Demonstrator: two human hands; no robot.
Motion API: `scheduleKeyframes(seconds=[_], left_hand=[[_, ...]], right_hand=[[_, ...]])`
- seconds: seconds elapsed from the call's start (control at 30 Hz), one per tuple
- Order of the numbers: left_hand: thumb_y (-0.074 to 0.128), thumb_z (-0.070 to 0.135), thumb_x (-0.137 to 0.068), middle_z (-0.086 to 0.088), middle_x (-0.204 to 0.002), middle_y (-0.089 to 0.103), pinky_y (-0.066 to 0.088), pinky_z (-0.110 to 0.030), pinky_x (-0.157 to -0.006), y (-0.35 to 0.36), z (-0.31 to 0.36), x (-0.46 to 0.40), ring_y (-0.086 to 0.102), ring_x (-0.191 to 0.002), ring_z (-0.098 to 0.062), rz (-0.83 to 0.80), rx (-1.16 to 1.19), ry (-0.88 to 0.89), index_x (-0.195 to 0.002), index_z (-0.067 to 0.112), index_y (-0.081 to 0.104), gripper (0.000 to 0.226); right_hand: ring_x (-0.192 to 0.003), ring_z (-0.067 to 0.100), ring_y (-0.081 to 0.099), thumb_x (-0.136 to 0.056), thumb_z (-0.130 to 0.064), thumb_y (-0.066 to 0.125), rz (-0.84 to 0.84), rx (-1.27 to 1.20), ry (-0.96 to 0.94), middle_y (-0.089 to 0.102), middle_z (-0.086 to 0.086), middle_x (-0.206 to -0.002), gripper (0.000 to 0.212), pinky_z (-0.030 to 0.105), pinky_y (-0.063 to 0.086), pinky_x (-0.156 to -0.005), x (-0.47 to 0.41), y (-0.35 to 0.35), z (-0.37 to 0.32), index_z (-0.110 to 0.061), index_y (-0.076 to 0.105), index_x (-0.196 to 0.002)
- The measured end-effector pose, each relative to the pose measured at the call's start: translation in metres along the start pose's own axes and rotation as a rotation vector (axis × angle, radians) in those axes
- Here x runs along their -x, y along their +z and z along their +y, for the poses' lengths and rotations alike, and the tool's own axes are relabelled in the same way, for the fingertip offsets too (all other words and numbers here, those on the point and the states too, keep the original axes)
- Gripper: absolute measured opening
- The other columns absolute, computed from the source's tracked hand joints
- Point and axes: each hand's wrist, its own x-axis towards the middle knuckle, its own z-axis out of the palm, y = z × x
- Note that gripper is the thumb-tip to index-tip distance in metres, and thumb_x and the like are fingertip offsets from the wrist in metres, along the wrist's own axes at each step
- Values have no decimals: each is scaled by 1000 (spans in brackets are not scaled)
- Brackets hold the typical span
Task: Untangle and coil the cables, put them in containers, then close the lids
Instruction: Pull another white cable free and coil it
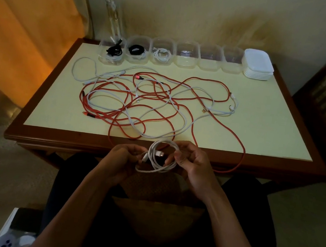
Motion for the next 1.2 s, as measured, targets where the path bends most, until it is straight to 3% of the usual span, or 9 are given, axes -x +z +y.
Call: scheduleKeyframes(seconds=[0.13,0.3,0.43,0.57,0.7,0.8,0.93,1.07,1.2], left_hand=[[43,-16,-83,-14,-93,69,56,-32,-69,9,8,-3,67,-81,-23,-90,-72,-41,-96,-3,69,32],[41,-8,-88,-25,-123,58,56,-32,-63,17,9,-10,64,-78,-27,-101,250,-129,-130,6,46,44],[49,22,-96,-20,-108,60,49,-33,-73,21,6,-12,59,-75,-23,-178,232,-186,-132,9,45,38],[36,8,-98,-11,-75,53,36,-21,-43,26,4,-12,39,-46,-12,-175,125,-141,-121,8,41,23],[32,5,-98,-10,-66,50,29,-20,-38,26,7,-17,32,-44,-12,-86,6,-101,-113,9,43,19],[33,4,-99,-10,-65,49,28,-20,-38,31,5,-16,31,-47,-13,-94,-53,-99,-113,8,43,18],[35,5,-100,-10,-65,48,28,-19,-38,36,-1,-18,34,-43,-12,-129,-70,-97,-113,10,44,17],[42,12,-101,-6,-67,52,38,-20,-45,37,-8,-14,45,-52,-10,-219,-121,-58,-115,7,50,17],[47,3,-98,-7,-78,59,47,-22,-58,36,-6,-14,55,-65,-11,-271,-163,30,-125,4,51,27]], right_hand=[[-90,21,72,-98,-11,57,-1,132,88,75,9,-86,17,41,55,-88,-2,6,10,-14,66,-111],[-81,20,73,-97,-9,58,85,126,176,72,11,-98,22,30,56,-59,-3,11,18,-10,60,-119],[-80,20,74,-97,-9,60,71,230,155,73,10,-98,23,30,57,-56,-3,10,21,-7,61,-120],[-90,15,73,-95,-10,63,8,287,95,72,1,-106,28,28,58,-64,-2,10,18,-20,65,-121],[-103,8,69,-93,-22,65,53,139,123,73,-6,-110,29,23,55,-79,-5,12,15,-41,64,-115],[-99,13,70,-92,-31,64,173,48,150,75,-2,-102,22,34,55,-85,-10,10,10,-25,71,-111],[-71,12,66,-96,-23,61,311,61,133,69,2,-71,24,33,53,-78,-18,5,-5,-5,72,-83],[-65,14,64,-95,-11,61,488,-120,108,67,7,-68,21,32,51,-71,-32,-13,-20,-2,71,-80],[-64,15,63,-93,-9,63,559,-183,127,66,9,-69,16,31,52,-70,-33,-19,-20,0,72,-85]])
